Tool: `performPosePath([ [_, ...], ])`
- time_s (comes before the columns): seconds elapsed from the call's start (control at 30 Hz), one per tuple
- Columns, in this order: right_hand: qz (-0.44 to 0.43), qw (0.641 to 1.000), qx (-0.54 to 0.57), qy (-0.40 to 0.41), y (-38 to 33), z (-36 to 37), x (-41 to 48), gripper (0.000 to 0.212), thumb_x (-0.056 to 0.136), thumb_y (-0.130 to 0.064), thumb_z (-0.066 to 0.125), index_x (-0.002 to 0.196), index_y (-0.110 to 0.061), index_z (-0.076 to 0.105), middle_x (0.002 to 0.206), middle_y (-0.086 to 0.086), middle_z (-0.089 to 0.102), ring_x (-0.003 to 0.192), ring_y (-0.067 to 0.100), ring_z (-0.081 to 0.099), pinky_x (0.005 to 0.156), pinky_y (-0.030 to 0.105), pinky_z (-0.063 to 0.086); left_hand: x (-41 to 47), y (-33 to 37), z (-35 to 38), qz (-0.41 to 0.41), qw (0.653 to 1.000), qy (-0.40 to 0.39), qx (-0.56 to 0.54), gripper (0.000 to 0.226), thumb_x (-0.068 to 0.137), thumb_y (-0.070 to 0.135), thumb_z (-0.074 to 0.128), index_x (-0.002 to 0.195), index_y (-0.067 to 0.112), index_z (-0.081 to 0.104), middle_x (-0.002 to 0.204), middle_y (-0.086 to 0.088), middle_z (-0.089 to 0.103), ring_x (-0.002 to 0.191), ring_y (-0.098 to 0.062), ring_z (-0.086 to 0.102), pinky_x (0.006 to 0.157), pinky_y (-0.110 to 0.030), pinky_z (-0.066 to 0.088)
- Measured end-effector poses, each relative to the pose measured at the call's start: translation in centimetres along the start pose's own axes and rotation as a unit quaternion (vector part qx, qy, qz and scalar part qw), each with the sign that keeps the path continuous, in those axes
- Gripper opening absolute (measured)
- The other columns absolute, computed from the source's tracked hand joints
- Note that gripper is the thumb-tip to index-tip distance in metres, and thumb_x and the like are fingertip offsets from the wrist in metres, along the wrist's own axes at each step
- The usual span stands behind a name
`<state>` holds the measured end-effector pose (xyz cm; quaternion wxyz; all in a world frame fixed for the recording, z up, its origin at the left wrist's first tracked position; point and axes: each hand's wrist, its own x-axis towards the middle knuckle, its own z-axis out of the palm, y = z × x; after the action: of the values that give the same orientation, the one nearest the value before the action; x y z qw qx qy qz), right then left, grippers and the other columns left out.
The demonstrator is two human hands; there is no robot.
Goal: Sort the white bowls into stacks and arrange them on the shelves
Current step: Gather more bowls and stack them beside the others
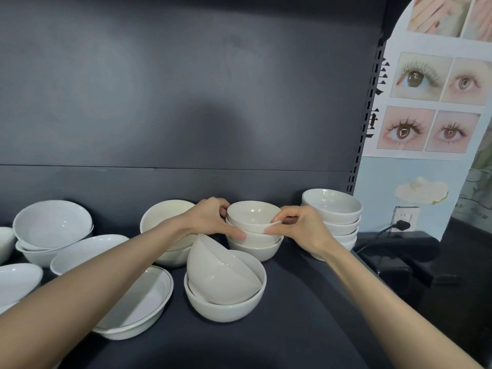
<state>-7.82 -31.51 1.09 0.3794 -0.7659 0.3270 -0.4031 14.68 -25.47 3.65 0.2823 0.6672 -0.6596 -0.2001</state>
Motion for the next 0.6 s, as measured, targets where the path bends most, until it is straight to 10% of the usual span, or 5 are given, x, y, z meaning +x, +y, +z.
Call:
performPosePath([
  [0.6, 0.018, 0.999, -0.019, -0.029, 0.04, -0.45, 0.14, 0.017, 0.067, -0.017, 0.086, 0.073, -0.008, 0.073, 0.083, 0.019, 0.070, 0.076, 0.019, 0.059, 0.083, 0.046, 0.051, -0.14, -0.42, 0.26, -0.006, 0.997, -0.024, -0.068, 0.076, 0.036, 0.050, 0.085, 0.100, 0.012, 0.070, 0.099, -0.004, 0.075, 0.097, -0.023, 0.070, 0.095, -0.044, 0.052],
])
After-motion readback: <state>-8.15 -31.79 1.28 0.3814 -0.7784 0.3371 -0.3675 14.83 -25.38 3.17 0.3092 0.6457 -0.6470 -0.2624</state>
